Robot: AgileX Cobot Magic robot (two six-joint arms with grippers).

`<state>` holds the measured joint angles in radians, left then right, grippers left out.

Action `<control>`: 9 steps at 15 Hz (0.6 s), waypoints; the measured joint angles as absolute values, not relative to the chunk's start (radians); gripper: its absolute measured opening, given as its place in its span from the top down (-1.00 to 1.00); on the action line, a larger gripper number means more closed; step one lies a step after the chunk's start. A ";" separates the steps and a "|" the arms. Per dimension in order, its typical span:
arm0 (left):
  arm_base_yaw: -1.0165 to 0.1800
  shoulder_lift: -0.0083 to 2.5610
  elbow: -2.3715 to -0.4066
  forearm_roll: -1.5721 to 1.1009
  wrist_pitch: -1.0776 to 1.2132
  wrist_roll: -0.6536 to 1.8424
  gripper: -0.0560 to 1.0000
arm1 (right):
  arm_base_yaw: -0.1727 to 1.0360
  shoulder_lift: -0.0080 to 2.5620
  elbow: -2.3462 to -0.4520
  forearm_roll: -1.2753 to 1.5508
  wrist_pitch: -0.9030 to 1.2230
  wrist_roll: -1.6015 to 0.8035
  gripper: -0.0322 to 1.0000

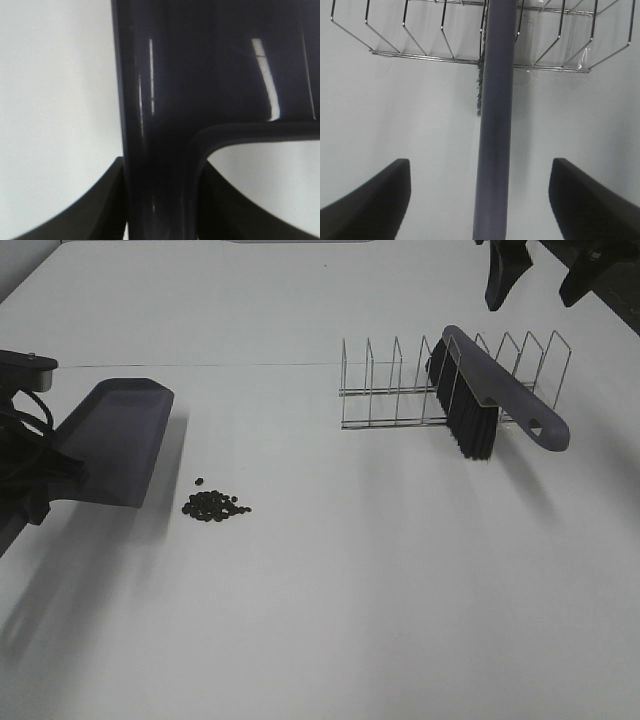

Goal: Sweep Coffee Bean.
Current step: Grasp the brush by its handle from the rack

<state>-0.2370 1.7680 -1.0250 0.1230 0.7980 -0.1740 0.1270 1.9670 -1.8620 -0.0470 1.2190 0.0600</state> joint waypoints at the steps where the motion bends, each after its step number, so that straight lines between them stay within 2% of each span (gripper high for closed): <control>1: -0.237 1.768 -1.025 0.123 0.798 -0.174 0.25 | 0.127 2.002 -1.885 -0.047 1.218 0.057 -0.46; 9: -0.237 1.768 -1.025 0.122 0.791 -0.156 0.25 | 0.127 2.226 -1.986 -0.047 1.200 0.041 -0.42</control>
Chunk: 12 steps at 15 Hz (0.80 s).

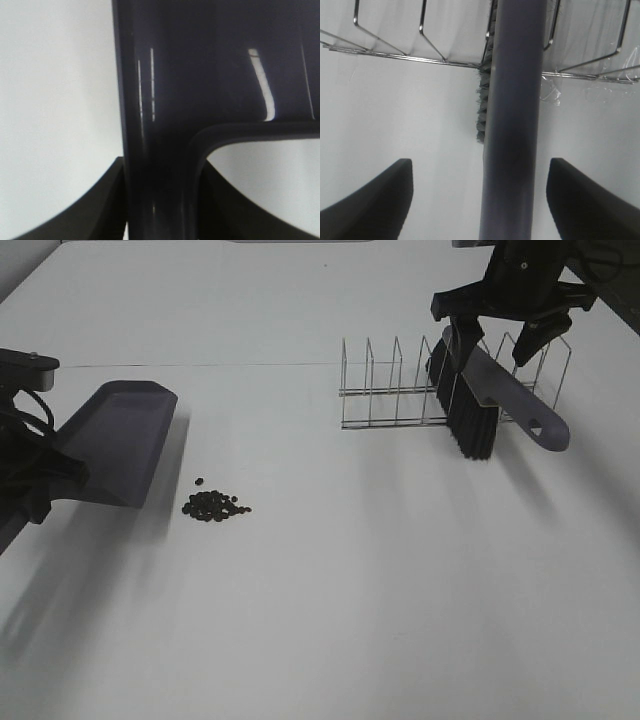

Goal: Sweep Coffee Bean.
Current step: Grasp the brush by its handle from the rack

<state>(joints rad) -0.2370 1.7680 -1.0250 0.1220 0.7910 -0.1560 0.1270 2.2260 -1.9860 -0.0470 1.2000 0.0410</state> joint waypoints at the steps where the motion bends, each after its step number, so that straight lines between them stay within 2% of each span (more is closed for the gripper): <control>1: -0.237 1.768 -1.025 0.121 0.789 -0.151 0.25 | 0.127 2.244 -1.986 -0.047 1.172 0.041 -0.42; 6: -0.237 1.768 -1.025 0.112 0.791 -0.149 0.25 | 0.127 2.285 -1.986 -0.047 1.029 0.041 -0.42; 12: -0.237 1.768 -1.025 0.104 0.791 -0.149 0.25 | 0.127 2.349 -1.986 -0.131 1.010 0.083 -0.41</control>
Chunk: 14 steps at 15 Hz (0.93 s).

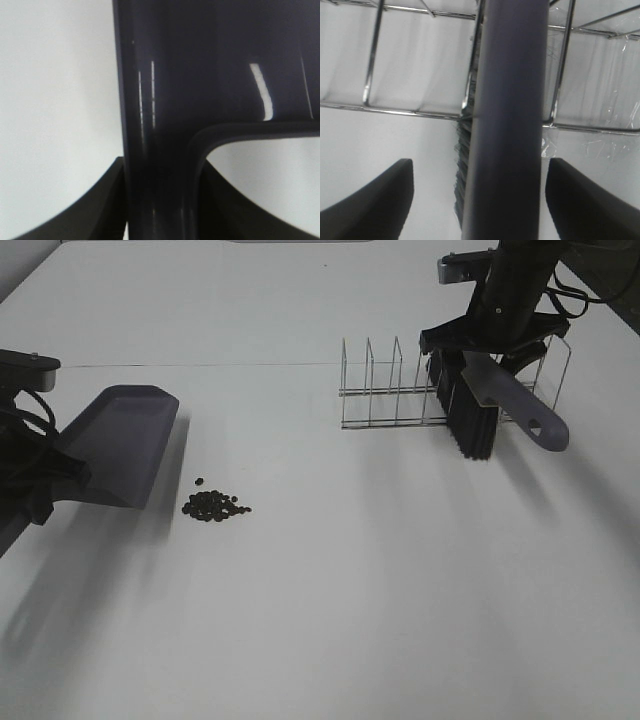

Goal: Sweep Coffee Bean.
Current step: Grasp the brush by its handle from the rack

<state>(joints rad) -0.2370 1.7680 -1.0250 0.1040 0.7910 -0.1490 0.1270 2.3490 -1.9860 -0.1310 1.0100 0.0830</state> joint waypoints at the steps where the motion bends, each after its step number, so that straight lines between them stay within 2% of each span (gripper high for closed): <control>1: -0.237 1.768 -1.025 0.100 0.791 -0.149 0.25 | 0.127 2.358 -1.986 -0.155 1.004 0.100 -0.38; 2: -0.237 1.768 -1.025 0.097 0.791 -0.149 0.25 | 0.127 2.365 -1.986 -0.190 0.991 0.140 -0.27; 5: -0.237 1.768 -1.025 0.090 0.791 -0.149 0.25 | 0.127 2.365 -1.986 -0.199 0.975 0.146 -0.16; 13: -0.237 1.768 -1.025 0.088 0.791 -0.149 0.25 | 0.127 2.387 -1.987 -0.205 0.974 0.147 -0.11; 14: -0.237 1.768 -1.025 0.088 0.791 -0.149 0.25 | 0.127 2.387 -1.987 -0.208 0.971 0.147 -0.02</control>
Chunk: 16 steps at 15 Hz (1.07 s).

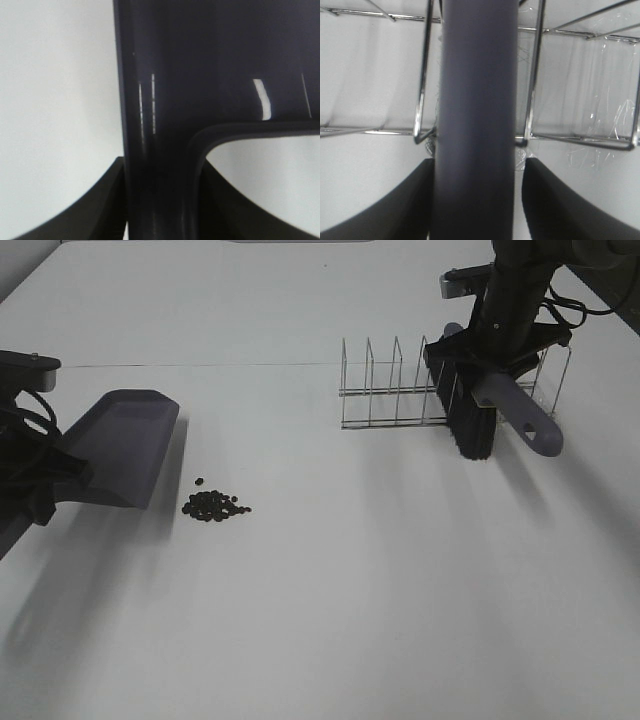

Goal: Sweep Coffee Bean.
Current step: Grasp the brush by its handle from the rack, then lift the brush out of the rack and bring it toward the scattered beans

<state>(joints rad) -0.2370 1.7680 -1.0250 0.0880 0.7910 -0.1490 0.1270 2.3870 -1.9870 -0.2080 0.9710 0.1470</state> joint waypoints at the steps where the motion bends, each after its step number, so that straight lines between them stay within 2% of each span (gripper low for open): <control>1: -0.237 1.768 -1.025 0.088 0.791 -0.149 0.25 | 0.127 2.387 -1.987 -0.204 0.971 0.147 0.13; 2: -0.237 1.768 -1.025 0.088 0.791 -0.149 0.25 | 0.128 2.387 -1.987 -0.202 0.971 0.147 0.23; 3: -0.237 1.768 -1.025 0.088 0.791 -0.149 0.25 | 0.130 2.387 -1.987 -0.200 0.974 0.147 0.25; 9: -0.237 1.768 -1.025 0.088 0.791 -0.149 0.25 | 0.133 2.359 -1.987 -0.198 1.039 0.148 0.25; 16: -0.237 1.768 -1.025 0.106 0.790 -0.149 0.25 | 0.133 2.167 -1.987 -0.201 1.175 0.172 0.25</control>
